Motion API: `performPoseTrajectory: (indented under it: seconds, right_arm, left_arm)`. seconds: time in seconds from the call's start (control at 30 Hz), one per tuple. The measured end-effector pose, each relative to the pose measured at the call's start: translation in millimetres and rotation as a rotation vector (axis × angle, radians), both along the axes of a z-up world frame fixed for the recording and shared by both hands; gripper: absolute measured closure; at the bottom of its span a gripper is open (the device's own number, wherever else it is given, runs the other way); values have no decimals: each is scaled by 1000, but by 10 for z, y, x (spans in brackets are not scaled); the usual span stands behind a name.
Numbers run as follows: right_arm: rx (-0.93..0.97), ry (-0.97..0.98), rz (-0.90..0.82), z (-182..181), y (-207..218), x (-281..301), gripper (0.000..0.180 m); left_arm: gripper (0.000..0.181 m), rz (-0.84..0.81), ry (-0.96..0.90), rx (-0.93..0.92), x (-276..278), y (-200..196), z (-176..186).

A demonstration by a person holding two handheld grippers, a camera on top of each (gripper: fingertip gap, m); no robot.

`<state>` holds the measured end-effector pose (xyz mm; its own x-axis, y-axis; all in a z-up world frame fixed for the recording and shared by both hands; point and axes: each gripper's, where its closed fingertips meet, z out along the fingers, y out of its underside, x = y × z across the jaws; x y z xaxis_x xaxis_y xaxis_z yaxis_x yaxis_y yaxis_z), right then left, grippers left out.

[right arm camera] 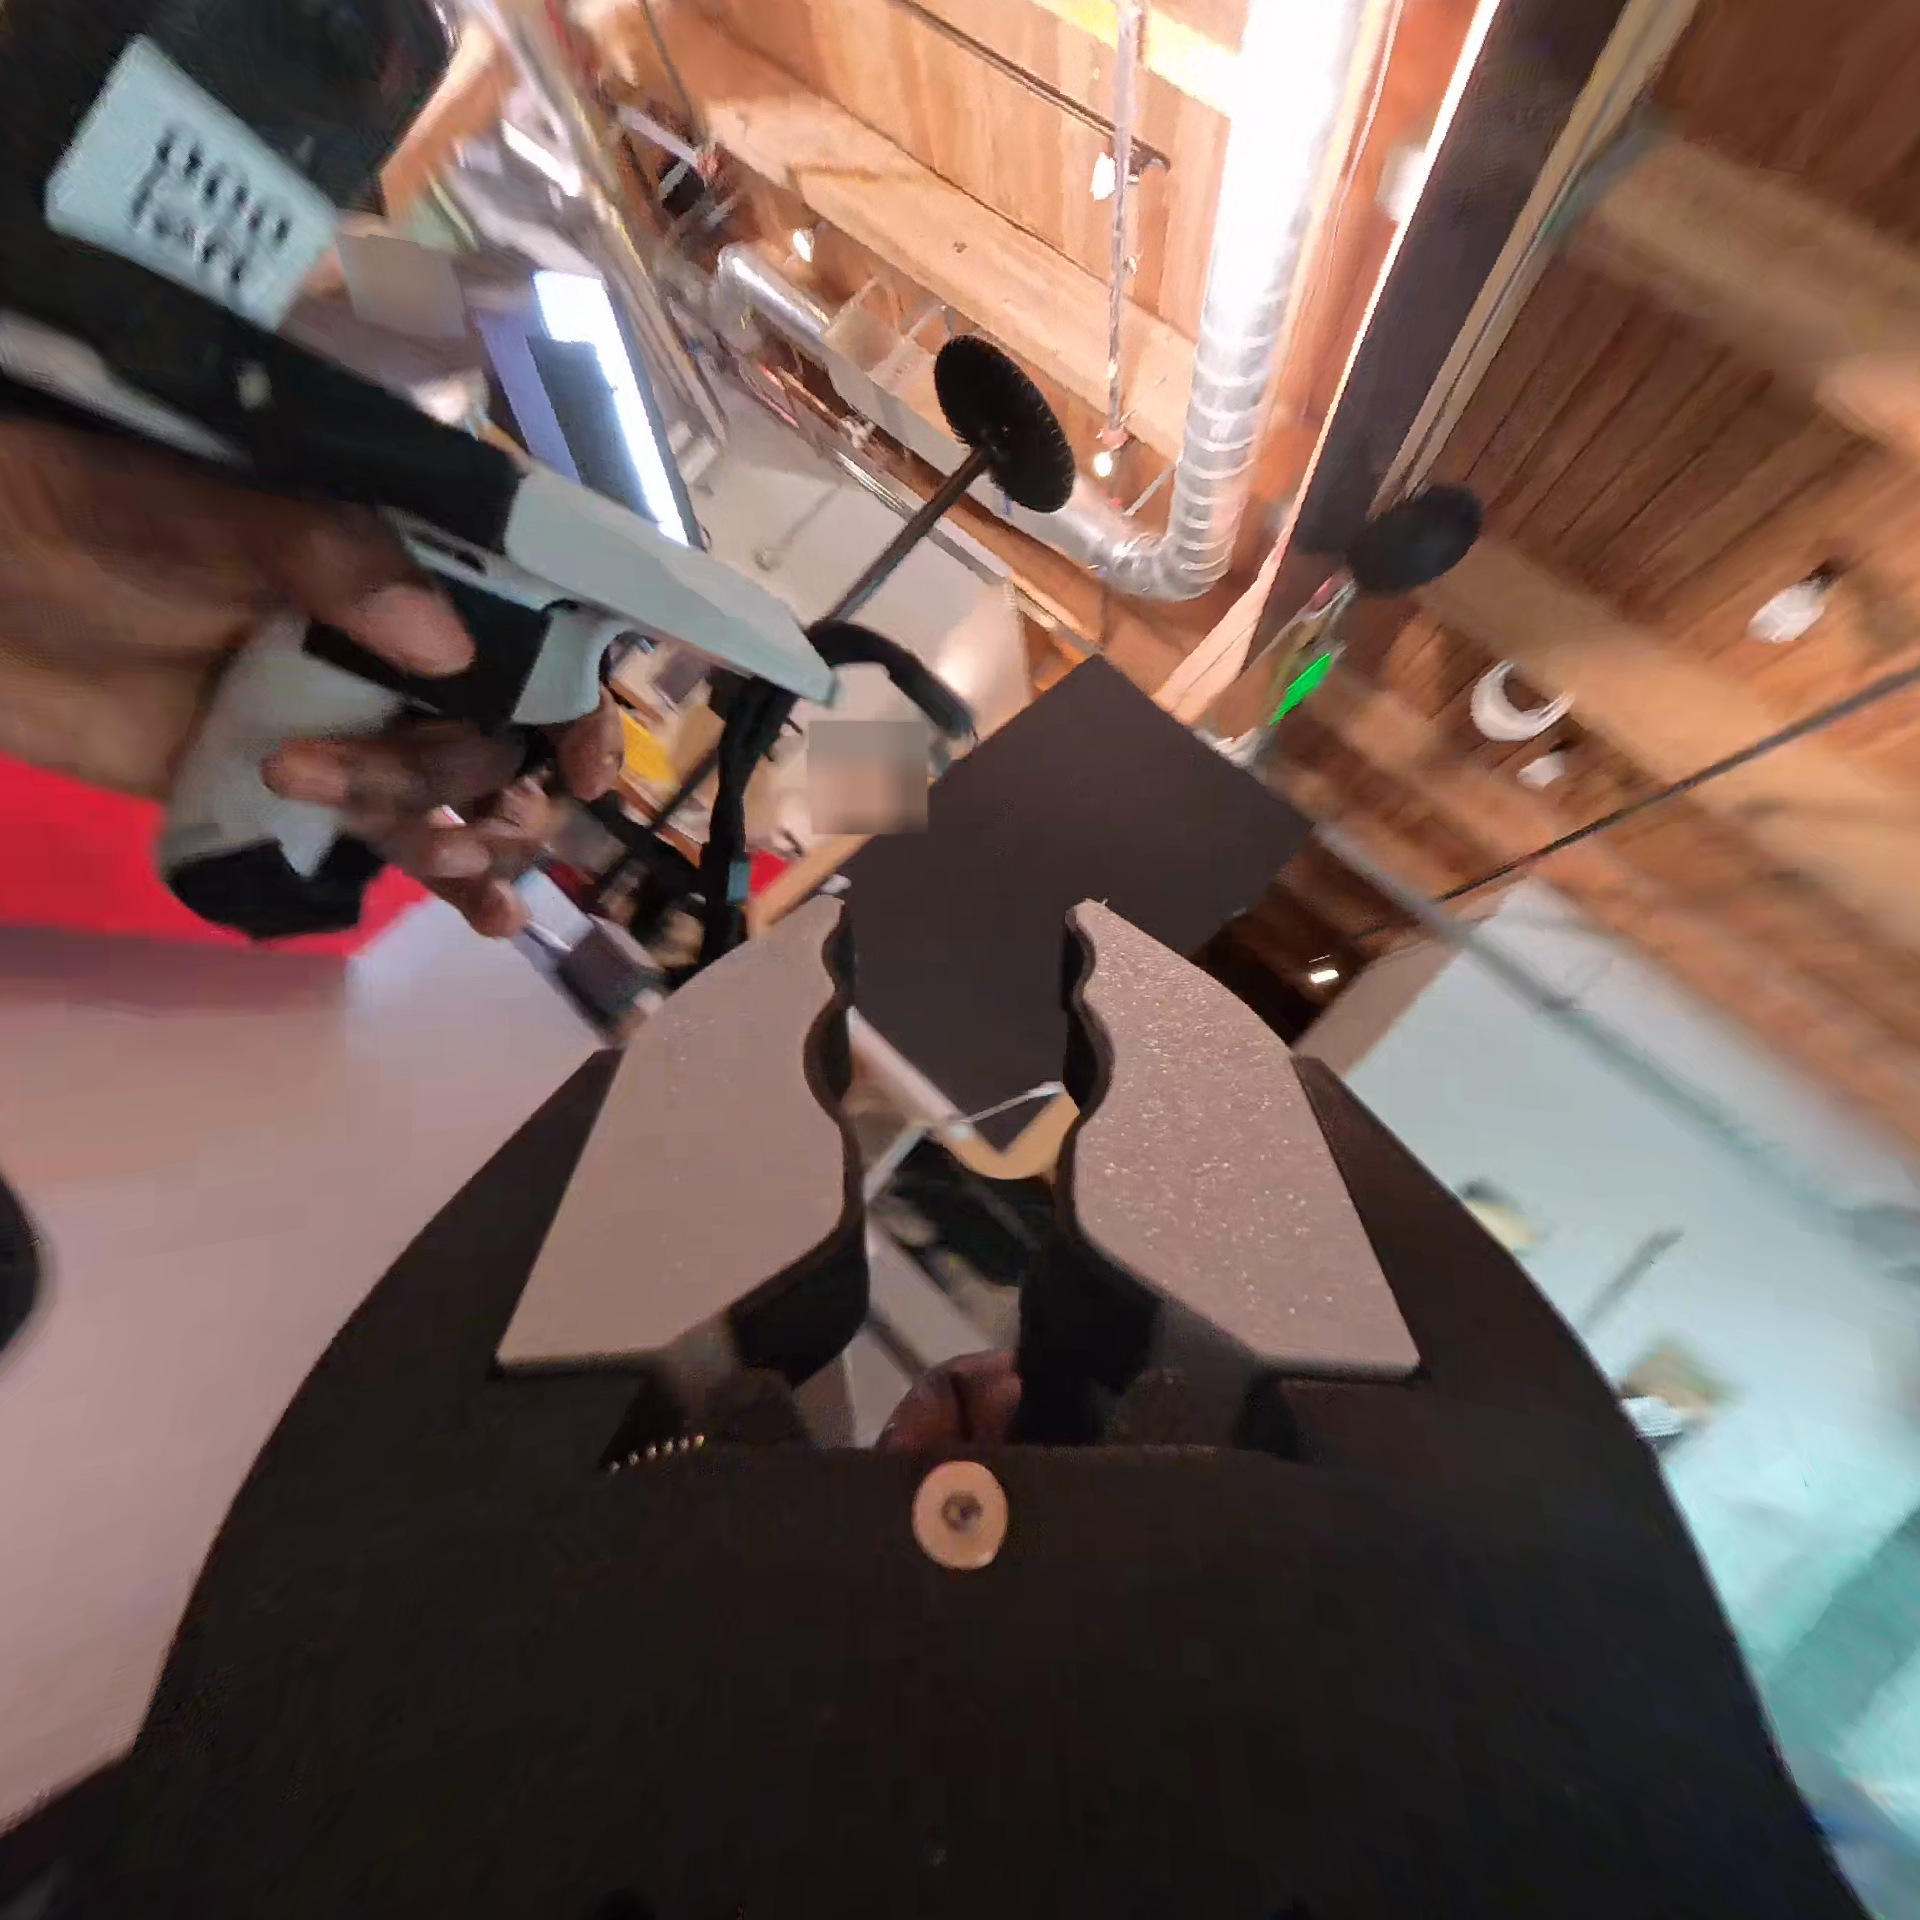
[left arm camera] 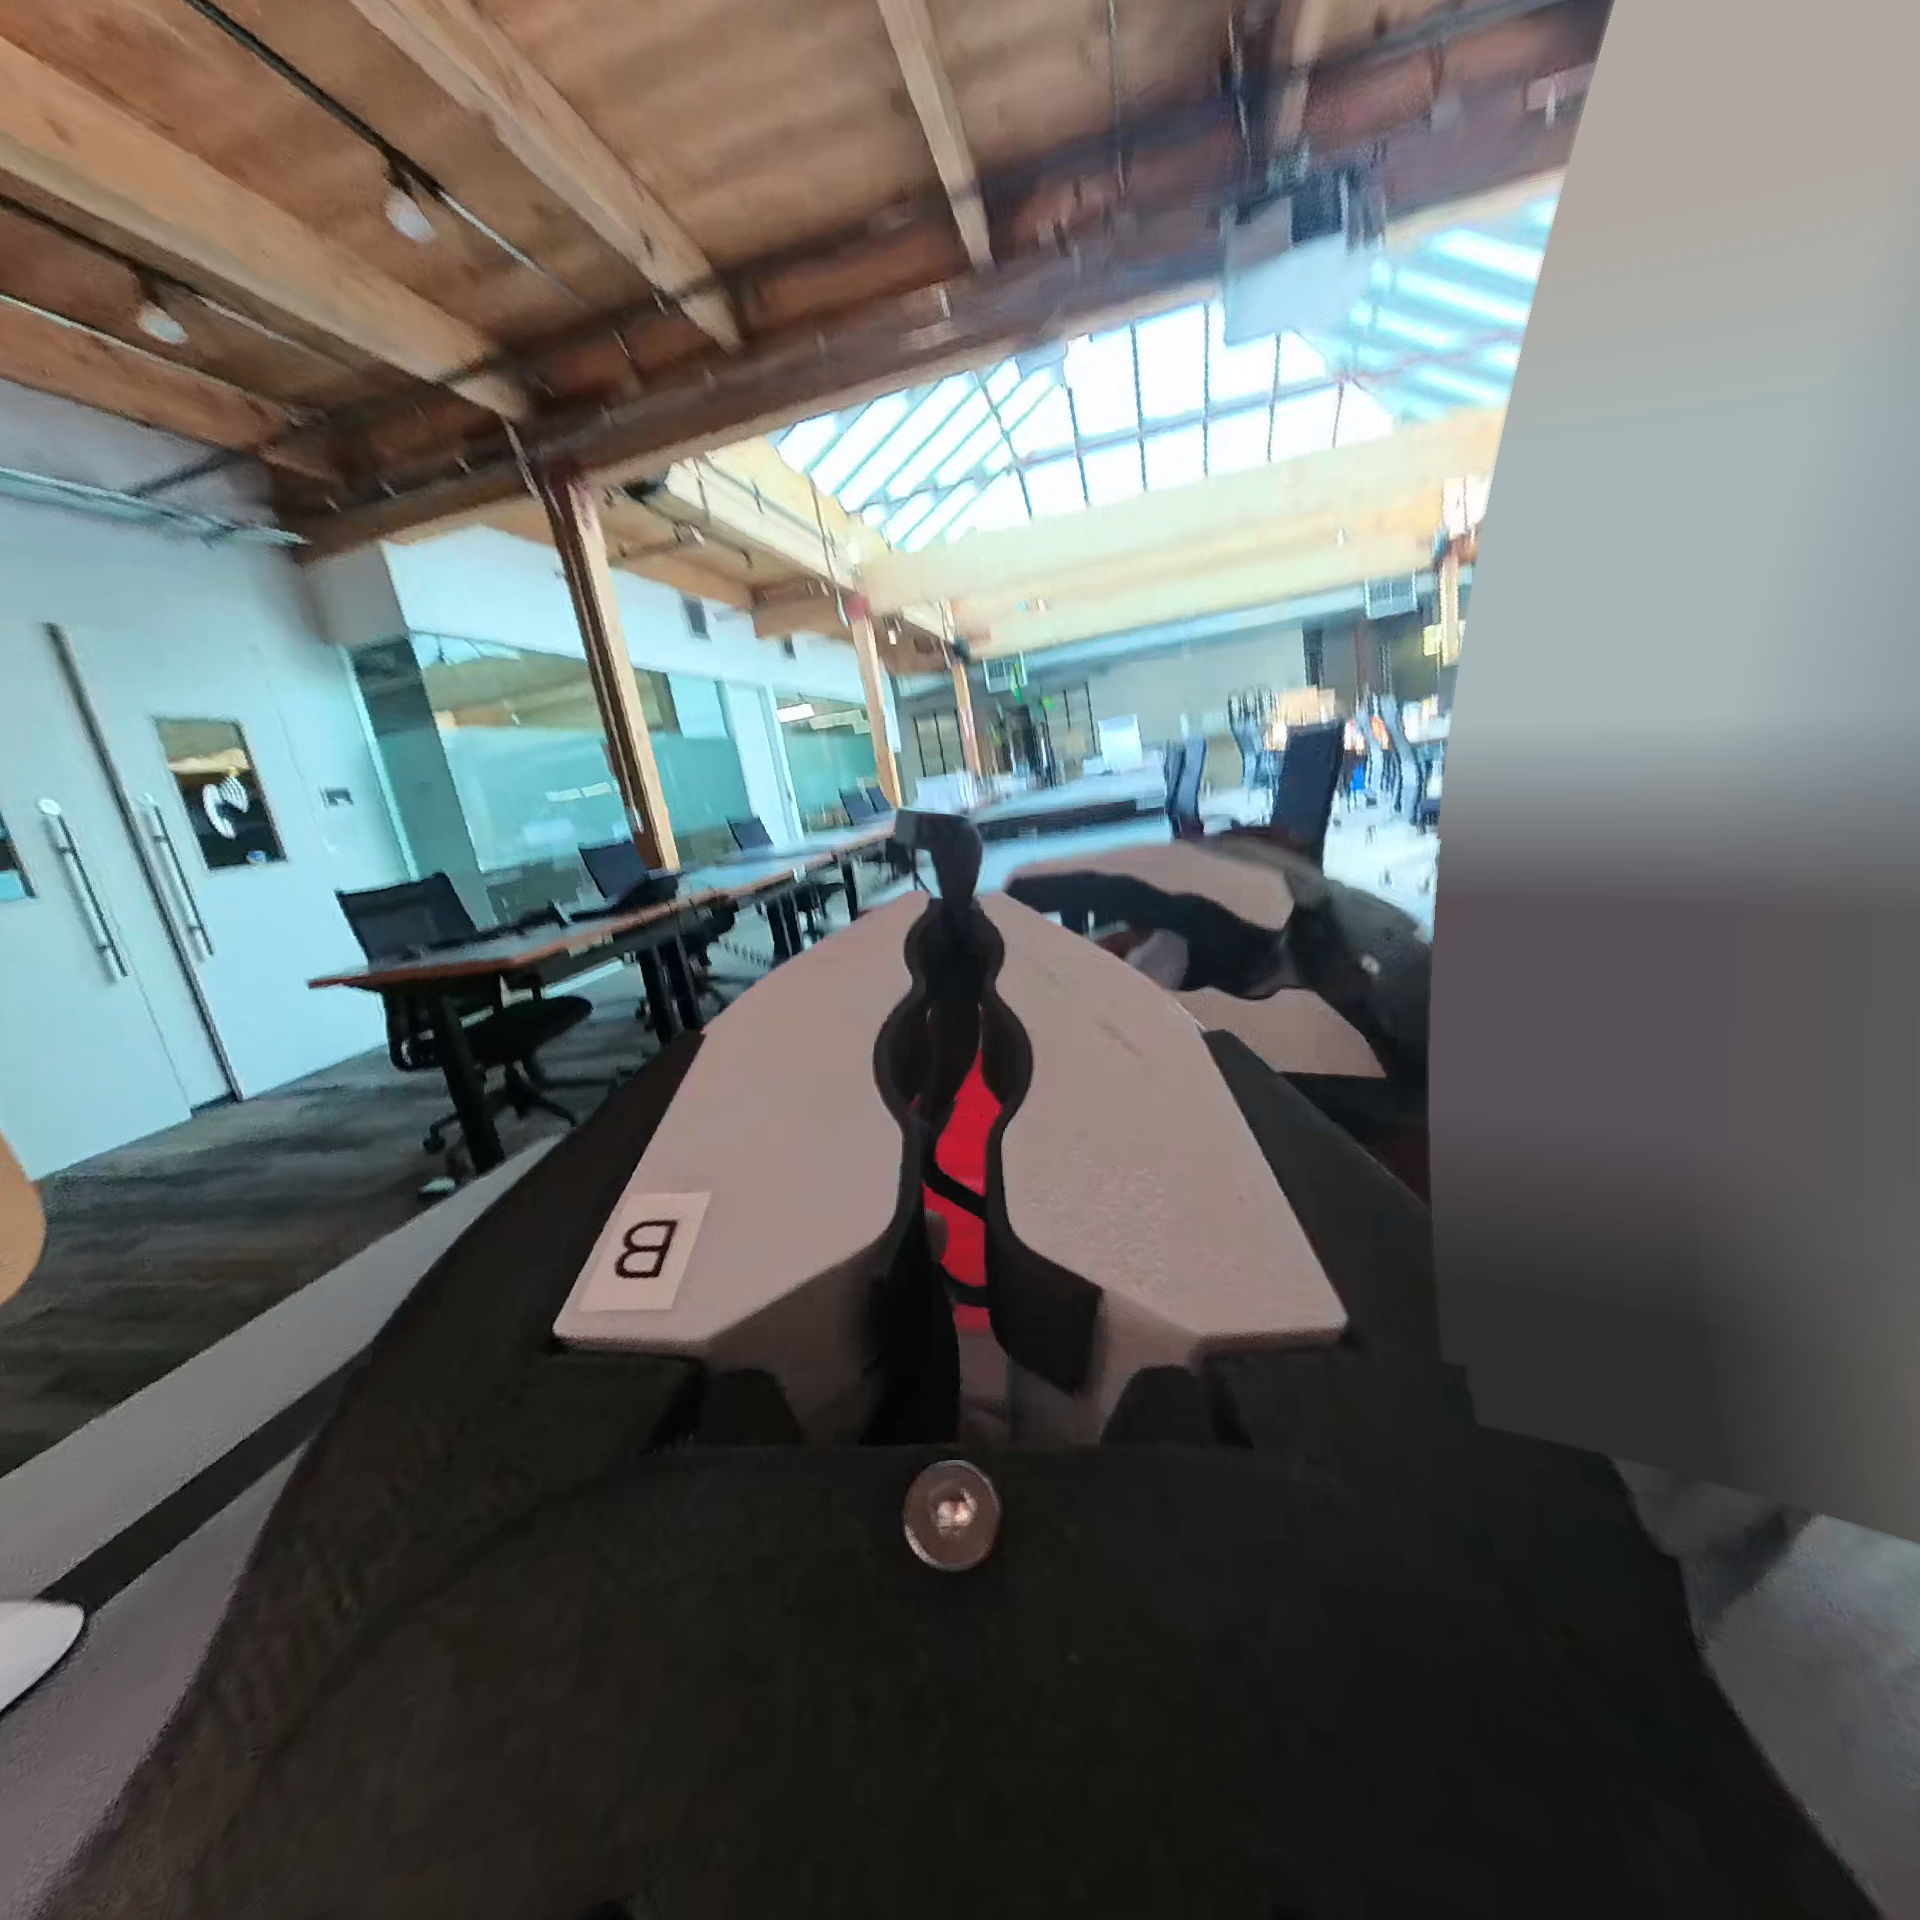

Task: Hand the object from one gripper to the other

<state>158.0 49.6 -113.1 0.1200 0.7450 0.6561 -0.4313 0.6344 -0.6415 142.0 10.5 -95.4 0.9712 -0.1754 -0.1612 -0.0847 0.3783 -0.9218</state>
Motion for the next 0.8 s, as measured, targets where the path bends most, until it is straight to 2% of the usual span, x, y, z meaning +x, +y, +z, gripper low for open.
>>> performPoseTrajectory:
  seconds: [0.2, 0.3, 0.53, 0.63, 0.8]
  right_arm:
    - [-543, -318, 437, -182, -113, -154, 142]
    - [-705, -423, 538, -318, -241, -270, 144]
    - [-863, -486, 661, -392, -397, -314, 153]
    - [-865, -434, 647, -375, -349, -325, 175]
    - [-795, -410, 609, -331, -272, -296, 176]
  left_arm:
    - [177, 39, -110, 200, -196, -249, 272]
    - [177, 53, -94, 230, -177, -276, 301]
    - [176, 28, -79, 214, -60, -224, 277]
    - [176, 3, -86, 210, -13, -218, 275]
    - [176, 29, -105, 212, -106, -264, 296]
